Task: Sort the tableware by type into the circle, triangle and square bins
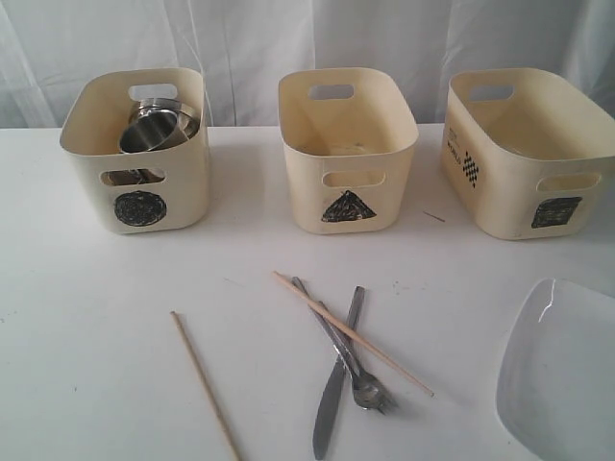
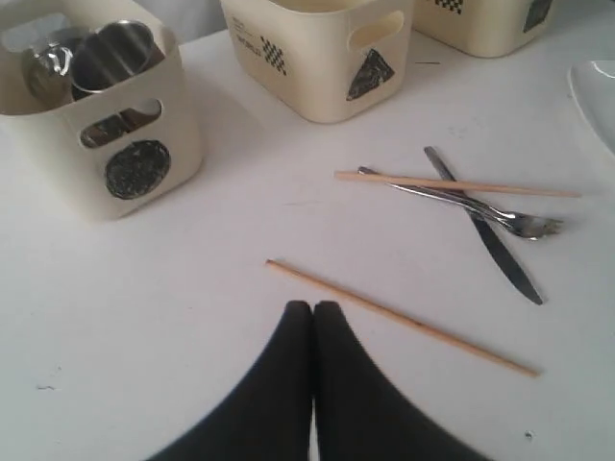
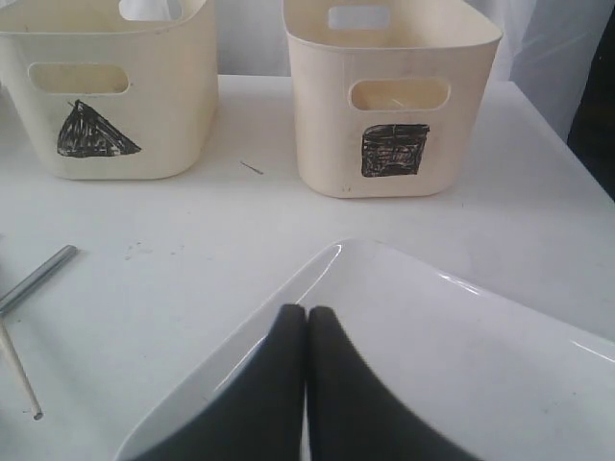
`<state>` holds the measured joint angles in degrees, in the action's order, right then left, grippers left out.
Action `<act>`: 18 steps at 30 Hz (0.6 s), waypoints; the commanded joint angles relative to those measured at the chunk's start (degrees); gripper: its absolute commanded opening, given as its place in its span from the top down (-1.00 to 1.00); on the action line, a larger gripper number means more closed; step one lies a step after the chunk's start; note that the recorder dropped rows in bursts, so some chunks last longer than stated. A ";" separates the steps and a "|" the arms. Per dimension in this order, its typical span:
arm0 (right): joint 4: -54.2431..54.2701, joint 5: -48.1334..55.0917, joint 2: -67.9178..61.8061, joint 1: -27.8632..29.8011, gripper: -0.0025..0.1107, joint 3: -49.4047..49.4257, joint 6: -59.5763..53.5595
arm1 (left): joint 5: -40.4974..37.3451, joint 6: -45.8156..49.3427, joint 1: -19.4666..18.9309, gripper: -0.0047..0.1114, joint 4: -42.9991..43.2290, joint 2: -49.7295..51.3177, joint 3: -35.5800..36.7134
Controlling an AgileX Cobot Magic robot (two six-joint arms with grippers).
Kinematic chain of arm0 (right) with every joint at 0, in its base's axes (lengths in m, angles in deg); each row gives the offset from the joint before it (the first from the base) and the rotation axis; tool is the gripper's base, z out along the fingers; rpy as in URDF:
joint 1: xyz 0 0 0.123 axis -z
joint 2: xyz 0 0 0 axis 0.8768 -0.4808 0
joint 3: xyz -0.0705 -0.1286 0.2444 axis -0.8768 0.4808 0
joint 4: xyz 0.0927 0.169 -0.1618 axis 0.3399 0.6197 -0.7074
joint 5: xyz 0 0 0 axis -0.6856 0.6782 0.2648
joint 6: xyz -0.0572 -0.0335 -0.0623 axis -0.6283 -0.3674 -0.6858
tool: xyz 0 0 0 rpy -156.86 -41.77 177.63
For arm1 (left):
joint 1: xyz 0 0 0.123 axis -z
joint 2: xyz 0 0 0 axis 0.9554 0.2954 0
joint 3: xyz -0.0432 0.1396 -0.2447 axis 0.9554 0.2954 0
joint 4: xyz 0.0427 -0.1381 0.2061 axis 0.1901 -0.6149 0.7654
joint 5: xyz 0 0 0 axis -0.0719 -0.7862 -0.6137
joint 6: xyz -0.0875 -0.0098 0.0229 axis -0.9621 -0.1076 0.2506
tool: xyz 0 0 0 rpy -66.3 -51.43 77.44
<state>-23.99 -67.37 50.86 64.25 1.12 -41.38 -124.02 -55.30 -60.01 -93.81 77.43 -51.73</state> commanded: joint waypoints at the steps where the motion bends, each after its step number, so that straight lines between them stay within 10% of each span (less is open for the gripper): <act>1: -0.14 -0.11 0.38 -0.11 0.96 0.10 0.00 | 6.35 0.46 -0.05 0.92 0.39 -0.47 2.27; 9: -0.14 -0.11 0.38 -0.11 0.96 0.10 0.00 | 29.90 -8.45 -0.62 0.92 1.64 -1.31 19.47; 18: -0.14 -0.11 0.38 -0.11 0.96 0.10 0.00 | 35.24 -5.51 -14.21 0.92 1.84 -10.43 28.52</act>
<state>-23.99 -67.37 50.86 64.15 1.12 -41.38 -88.53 -61.13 -70.49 -90.98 70.27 -24.61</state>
